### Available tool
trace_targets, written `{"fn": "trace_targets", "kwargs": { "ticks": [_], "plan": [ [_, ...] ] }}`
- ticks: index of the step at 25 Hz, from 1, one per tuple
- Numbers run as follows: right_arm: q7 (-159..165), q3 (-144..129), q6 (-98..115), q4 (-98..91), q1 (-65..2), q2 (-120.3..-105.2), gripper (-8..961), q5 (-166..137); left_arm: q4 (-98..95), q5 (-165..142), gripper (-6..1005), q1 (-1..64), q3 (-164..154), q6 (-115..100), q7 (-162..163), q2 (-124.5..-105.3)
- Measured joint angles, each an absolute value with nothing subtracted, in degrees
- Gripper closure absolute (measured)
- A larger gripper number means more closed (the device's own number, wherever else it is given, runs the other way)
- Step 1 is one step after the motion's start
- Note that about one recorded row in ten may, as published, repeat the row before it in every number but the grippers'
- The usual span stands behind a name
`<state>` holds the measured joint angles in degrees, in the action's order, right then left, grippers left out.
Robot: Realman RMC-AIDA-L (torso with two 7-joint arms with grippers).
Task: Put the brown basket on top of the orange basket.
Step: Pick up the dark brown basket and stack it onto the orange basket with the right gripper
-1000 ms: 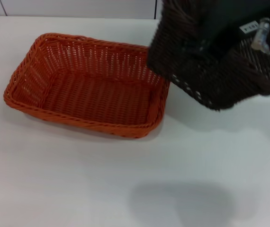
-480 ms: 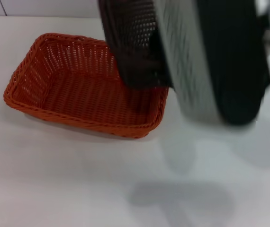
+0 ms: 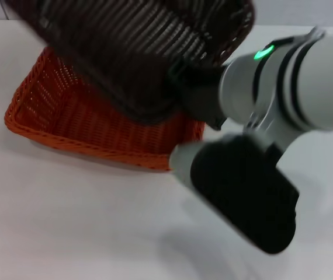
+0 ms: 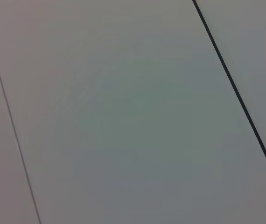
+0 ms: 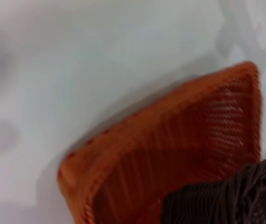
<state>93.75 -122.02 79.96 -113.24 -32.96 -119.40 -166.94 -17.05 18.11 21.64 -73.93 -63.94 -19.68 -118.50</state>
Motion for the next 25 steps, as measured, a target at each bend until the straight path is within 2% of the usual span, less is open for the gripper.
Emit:
{"fn": "trace_targets", "kwargs": {
  "ticks": [6,12,18,25],
  "plan": [
    [90.9,-124.8,80.2,-111.5,-31.8,-119.34,806,-167.1,-17.0,18.1,155,22.1,-74.1,-62.7,-19.7,-118.59],
    [93.4,-124.6,78.1,-111.7,-27.7,-119.28,807,-167.4,-17.0,18.1,155,22.5,-74.3,-61.8,-19.7,-118.65],
    [97.3,-124.3,77.0,-113.4,-25.3,-118.7,712,-167.4,-17.0,18.1,155,23.3,-74.3,-59.9,-20.0,-118.65],
    [97.0,-123.8,77.7,-118.0,-21.0,-118.77,599,-167.4,-17.0,18.1,155,23.9,-74.1,-58.4,-20.3,-118.55]
  ]
}}
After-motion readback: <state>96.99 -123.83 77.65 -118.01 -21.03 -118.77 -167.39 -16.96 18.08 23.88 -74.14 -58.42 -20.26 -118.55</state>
